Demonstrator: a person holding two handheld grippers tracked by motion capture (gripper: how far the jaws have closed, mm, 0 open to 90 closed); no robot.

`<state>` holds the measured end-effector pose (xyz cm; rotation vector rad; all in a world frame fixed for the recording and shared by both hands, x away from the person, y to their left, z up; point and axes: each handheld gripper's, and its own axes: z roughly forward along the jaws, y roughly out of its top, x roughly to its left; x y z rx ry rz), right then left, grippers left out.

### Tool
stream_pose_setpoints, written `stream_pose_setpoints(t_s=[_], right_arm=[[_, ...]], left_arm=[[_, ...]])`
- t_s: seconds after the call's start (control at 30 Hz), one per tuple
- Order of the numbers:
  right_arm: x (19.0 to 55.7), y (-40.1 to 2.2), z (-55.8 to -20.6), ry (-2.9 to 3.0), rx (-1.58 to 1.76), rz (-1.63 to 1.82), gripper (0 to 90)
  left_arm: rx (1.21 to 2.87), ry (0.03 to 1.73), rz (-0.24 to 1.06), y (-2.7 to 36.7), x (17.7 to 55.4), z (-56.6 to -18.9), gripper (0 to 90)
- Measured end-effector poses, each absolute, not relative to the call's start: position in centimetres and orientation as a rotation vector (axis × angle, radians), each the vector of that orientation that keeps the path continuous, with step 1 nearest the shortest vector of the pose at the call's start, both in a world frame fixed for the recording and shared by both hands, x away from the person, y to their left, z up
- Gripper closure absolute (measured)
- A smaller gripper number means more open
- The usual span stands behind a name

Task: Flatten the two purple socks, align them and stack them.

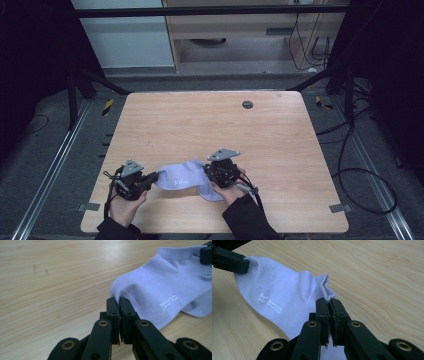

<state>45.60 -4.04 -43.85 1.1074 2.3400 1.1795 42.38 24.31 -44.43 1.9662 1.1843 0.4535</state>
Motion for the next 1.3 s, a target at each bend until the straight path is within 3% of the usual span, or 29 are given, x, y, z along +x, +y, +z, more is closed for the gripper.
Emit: stream_pose_setpoints(t_s=[0.73,1.3], right_arm=[[42.7,-13.0,-44.4,2.270,1.211,1.136,86.4],[41.9,-14.5,-45.8,2.284,1.255,1.076,86.3]], left_arm=[[2.077,1.026,0.380,15.7,42.6,-44.5,87.1],[2.159,0.989,0.342,13.2,43.6,-46.3,87.1]])
